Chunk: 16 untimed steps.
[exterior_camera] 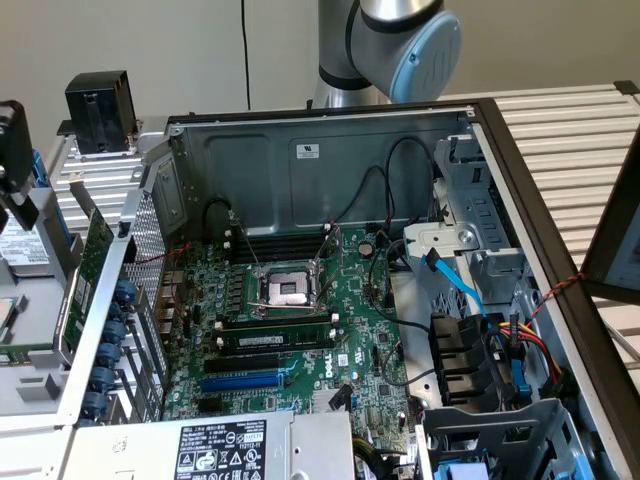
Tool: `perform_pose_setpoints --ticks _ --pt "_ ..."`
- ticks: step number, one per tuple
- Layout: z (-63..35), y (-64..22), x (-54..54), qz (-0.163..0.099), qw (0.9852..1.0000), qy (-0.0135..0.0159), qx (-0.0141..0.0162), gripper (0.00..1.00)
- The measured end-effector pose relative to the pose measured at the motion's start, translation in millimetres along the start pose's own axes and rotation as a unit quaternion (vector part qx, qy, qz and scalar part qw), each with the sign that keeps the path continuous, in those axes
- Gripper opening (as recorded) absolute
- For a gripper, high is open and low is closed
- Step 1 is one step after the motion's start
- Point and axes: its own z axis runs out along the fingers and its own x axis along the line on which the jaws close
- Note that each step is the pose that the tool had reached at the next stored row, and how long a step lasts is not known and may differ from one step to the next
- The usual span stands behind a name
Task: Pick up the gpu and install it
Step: 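Pick up the gpu and move the gpu toward the slot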
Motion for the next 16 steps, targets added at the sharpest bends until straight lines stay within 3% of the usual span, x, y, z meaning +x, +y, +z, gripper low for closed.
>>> perform_pose_setpoints --ticks 16 --pt "28.2 -5.2 -0.8 0.018 0.9998 -0.0031 0.0 0.43"
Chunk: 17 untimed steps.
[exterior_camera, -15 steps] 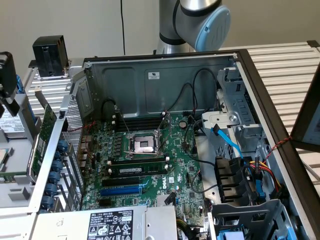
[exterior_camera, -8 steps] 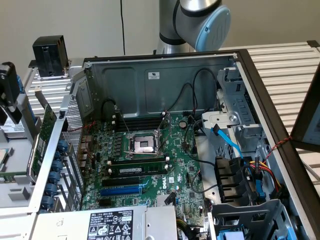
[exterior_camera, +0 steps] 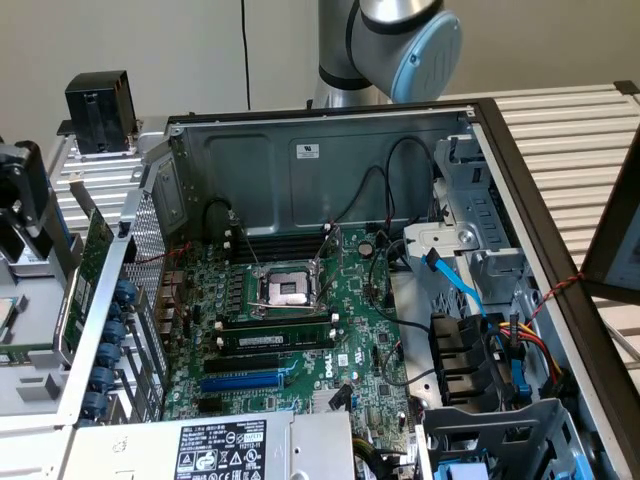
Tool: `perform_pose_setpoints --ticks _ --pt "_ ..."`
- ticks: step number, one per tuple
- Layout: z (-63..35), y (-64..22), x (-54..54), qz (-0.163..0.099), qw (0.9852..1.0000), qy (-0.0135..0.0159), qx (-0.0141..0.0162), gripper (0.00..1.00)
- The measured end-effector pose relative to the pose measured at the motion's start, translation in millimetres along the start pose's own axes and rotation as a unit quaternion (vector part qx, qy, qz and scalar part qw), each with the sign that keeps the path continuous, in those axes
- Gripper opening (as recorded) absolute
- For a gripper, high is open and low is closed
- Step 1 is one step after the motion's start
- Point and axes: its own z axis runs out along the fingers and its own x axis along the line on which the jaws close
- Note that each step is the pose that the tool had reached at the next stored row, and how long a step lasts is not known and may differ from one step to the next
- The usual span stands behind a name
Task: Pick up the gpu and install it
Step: 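Pick up the gpu and move the gpu toward the slot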
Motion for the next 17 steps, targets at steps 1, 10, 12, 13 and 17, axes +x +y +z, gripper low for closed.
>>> perform_pose_setpoints --ticks 1,10,12,13,17 --pt "1.9 -0.1 -0.1 0.0 1.0 -0.0001 0.0001 0.43" --pt "16.3 -3.3 1.5 -0.026 0.9996 0.0032 -0.0064 0.51" --pt "18.4 -3.5 1.8 -0.044 0.999 0.005 -0.0092 0.51" --pt "18.9 -3.6 1.9 -0.05 0.9987 0.0054 -0.0102 0.51" --pt "20.1 -4.6 -2.1 -0.051 0.9985 -0.0024 -0.0173 0.51"
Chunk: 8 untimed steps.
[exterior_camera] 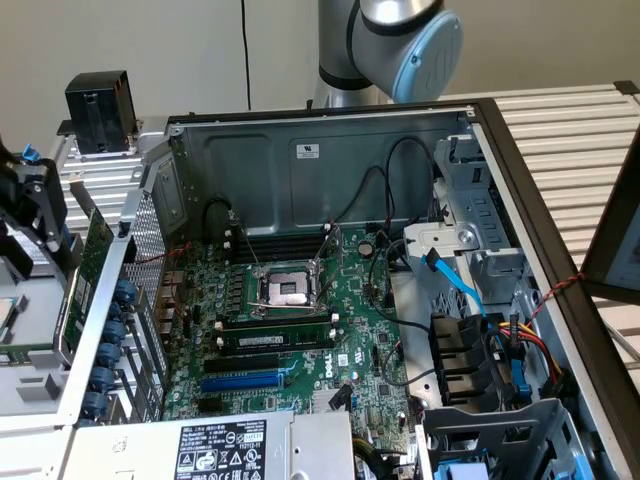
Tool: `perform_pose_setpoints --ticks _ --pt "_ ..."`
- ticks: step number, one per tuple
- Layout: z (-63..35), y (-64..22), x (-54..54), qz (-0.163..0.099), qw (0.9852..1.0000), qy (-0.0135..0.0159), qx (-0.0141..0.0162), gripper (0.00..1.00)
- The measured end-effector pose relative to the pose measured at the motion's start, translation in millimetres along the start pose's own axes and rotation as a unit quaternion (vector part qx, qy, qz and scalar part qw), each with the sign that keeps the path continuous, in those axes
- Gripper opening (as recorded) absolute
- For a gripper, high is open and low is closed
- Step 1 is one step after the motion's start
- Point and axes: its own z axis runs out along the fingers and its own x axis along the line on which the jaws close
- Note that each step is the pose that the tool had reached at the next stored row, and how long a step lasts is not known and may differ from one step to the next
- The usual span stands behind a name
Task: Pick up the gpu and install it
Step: 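Pick up the gpu and move the gpu toward the slot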
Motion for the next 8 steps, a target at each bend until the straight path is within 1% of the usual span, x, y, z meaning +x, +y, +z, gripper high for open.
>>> perform_pose_setpoints --ticks 1,3,4,5,8 --pt "0.3 -0.2 0.0 0.001 1.0 -0.0027 -0.0012 0.51" --pt "0.9 -0.5 -0.2 0.003 0.9999 -0.0094 -0.0025 0.51" --pt "1.7 -0.7 -0.1 0.006 0.9999 -0.0112 -0.0028 0.51" --pt "3.3 -1.0 0.2 0.009 0.9999 -0.0117 -0.003 0.51" --pt "8.5 -2.7 1.1 0.021 0.9997 -0.0132 -0.0015 0.51"
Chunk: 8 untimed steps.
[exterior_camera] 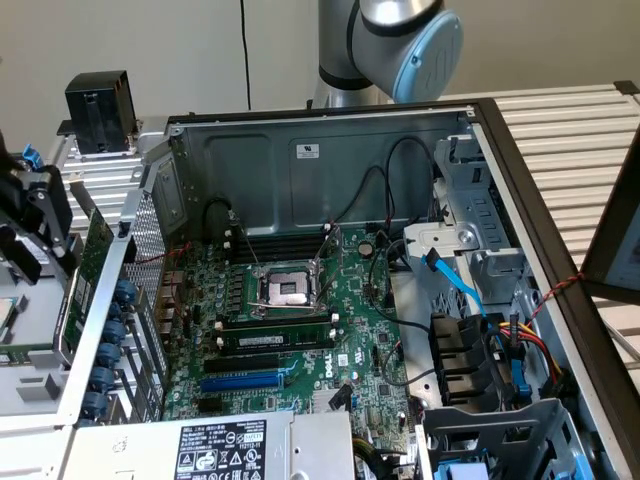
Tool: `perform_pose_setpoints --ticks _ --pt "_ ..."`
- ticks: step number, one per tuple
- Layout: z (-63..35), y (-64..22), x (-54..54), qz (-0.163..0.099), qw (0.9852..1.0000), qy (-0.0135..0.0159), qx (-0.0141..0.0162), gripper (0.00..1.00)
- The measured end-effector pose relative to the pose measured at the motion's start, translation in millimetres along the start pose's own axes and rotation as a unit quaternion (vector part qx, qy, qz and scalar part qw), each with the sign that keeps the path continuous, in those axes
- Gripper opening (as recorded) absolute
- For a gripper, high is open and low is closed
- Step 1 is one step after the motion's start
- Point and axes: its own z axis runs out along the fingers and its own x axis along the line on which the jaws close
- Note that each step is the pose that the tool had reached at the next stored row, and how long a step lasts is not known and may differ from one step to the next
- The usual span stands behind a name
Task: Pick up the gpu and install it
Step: 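Pick up the gpu and move the gpu toward the slot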
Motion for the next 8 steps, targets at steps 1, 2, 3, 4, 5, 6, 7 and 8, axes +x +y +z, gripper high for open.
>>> perform_pose_setpoints --ticks 1,2,3,4,5,6,7,8 --pt "1.7 -0.5 0.3 0.005 1.0 -0.0006 0.0006 0.51" --pt "3.5 -0.9 0.6 0.01 1.0 -0.0011 0.0006 0.51" --pt "4.7 -1.1 0.9 0.014 0.9999 -0.0015 -0.0001 0.51" --pt "5.8 -1.3 1.0 0.018 0.9998 -0.0016 -0.0022 0.51" --pt "6.9 -1.5 1.2 0.02 0.9998 -0.0014 -0.0051 0.51" --pt "8.0 -1.6 1.5 0.021 0.9998 -0.0012 -0.0073 0.51" --pt "9.6 -1.7 1.8 0.021 0.9997 -0.0012 -0.009 0.51" --pt "11.2 -2.1 2.1 0.022 0.9997 -0.0009 -0.0106 0.51"
